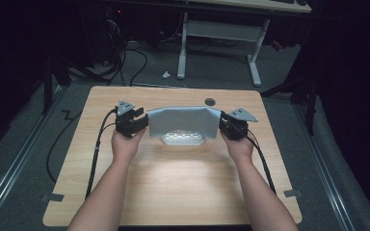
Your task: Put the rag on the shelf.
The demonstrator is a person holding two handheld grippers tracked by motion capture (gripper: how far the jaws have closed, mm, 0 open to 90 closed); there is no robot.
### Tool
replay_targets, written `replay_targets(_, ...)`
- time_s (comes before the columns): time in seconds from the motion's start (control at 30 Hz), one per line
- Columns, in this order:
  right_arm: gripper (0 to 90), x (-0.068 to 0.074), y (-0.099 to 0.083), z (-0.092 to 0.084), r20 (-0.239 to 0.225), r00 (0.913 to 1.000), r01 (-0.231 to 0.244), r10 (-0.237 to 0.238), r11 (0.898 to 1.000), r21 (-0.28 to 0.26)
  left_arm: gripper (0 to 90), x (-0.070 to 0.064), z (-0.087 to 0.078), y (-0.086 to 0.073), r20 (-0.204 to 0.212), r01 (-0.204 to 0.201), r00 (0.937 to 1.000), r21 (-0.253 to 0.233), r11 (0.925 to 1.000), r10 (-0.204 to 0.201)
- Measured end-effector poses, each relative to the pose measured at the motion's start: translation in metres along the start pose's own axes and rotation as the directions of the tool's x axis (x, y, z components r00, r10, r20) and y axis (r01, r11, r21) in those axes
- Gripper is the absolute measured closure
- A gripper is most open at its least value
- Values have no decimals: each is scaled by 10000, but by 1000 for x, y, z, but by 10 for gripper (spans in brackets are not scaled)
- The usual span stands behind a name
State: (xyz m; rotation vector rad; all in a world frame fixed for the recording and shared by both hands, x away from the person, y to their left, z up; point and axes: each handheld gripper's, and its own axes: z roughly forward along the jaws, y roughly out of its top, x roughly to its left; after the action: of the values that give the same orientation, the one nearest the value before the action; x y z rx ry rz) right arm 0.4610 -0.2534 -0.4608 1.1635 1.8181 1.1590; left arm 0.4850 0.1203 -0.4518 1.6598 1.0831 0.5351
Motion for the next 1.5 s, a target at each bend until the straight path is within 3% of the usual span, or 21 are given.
replay_targets(0.1,765,-2,-6,1,112,9999,-69,67,9997,252,530,5,-1,-1,-177,101,9998,135,9999,-98)
replay_targets(0.47,765,-7,-14,-5,216,9997,-63,58,9997,227,529,16,-6,-11,-507,56,9987,324,9995,-40)
replay_targets(0.77,754,-4,-11,-16,219,9993,289,-291,9995,86,530,14,-15,-24,-685,-819,9938,748,9938,870)
replay_targets(0.9,732,0,-10,-28,165,9972,727,-725,9973,-112,528,11,-29,-33,-642,-1203,9900,814,9894,1256)
replay_targets(1.03,696,3,-12,-46,211,9956,920,-918,9957,-118,516,9,-50,-46,-437,-1155,9919,765,9903,1191)
replay_targets(1.13,663,7,-15,-64,103,9965,829,-827,9962,-249,504,-2,-69,-61,-70,-1364,9904,958,9860,1377)
replay_targets(1.2,629,12,-20,-77,-57,9972,742,-742,9972,-51,497,-13,-83,-73,336,-1466,9890,1089,9832,1437)
replay_targets(1.33,605,29,-39,-104,-189,9973,709,-706,9973,163,482,-41,-105,-94,1091,-2020,9764,1547,9671,1865)
replay_targets(1.5,589,52,-63,-126,-562,9959,758,-714,9938,816,459,-74,-127,-116,1780,-1927,9700,1497,9698,1653)
